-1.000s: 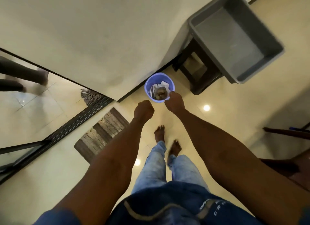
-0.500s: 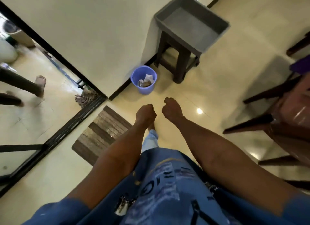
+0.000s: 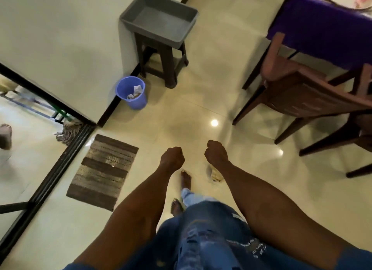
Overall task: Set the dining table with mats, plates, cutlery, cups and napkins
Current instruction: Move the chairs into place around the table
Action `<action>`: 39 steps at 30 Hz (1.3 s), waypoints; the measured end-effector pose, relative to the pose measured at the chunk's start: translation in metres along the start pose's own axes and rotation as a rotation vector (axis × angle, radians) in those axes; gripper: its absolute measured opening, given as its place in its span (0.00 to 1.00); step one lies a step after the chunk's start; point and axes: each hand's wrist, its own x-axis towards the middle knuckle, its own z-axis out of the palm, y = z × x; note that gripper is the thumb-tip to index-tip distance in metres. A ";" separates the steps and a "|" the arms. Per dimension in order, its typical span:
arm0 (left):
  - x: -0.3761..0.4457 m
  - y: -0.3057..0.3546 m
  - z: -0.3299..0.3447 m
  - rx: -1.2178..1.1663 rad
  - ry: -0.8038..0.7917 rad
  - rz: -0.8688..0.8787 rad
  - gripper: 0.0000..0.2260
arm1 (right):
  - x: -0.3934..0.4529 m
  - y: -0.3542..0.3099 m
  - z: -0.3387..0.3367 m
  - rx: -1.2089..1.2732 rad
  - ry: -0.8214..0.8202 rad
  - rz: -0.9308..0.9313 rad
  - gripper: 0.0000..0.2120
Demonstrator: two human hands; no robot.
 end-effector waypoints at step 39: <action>0.310 -0.069 0.537 -0.072 -0.206 -0.218 0.13 | 0.298 0.435 0.429 -0.311 -0.436 -0.111 0.42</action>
